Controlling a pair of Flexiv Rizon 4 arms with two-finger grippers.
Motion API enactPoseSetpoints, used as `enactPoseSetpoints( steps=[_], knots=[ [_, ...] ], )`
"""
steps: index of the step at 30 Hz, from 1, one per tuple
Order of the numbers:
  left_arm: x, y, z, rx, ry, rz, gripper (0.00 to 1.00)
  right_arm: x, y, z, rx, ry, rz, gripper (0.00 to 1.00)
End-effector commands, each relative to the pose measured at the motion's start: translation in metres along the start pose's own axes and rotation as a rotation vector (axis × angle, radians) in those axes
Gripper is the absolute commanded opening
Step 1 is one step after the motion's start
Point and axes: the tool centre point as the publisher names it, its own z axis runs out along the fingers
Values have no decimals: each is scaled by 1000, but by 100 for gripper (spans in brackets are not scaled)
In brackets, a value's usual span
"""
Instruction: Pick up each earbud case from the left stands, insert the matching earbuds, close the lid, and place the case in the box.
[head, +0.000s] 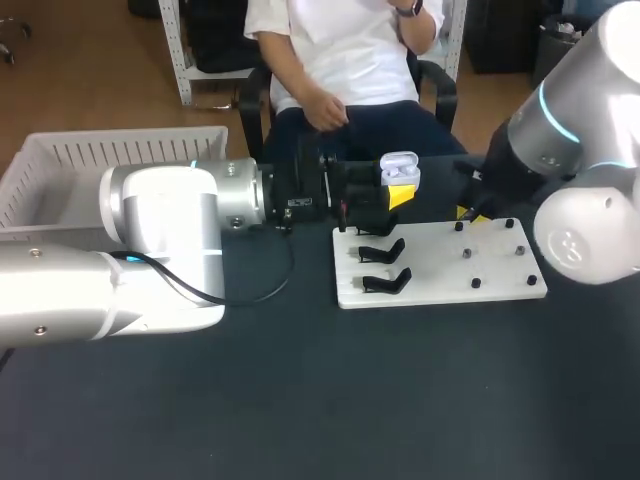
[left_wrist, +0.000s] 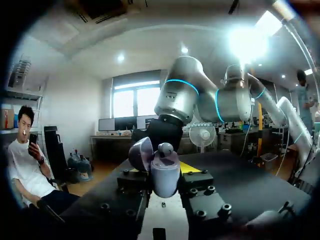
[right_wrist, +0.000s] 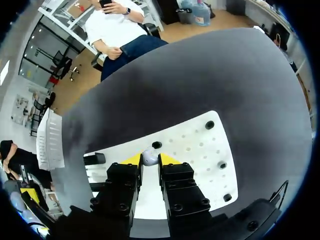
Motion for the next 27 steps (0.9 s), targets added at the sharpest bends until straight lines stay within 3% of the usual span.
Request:
enactPoseSetpoints(
  steps=[1, 11, 27],
  knots=[
    [0, -2, 0, -8, -2, 3, 0, 14, -7, -55, -38, 54, -97, 0],
    [0, -2, 0, -8, -2, 3, 0, 45, 8, -124, -8, 161, -371, 0],
    [0, -2, 0, -8, -2, 3, 0, 82, 66, -184, -7, 234, -613, 0]
  ],
)
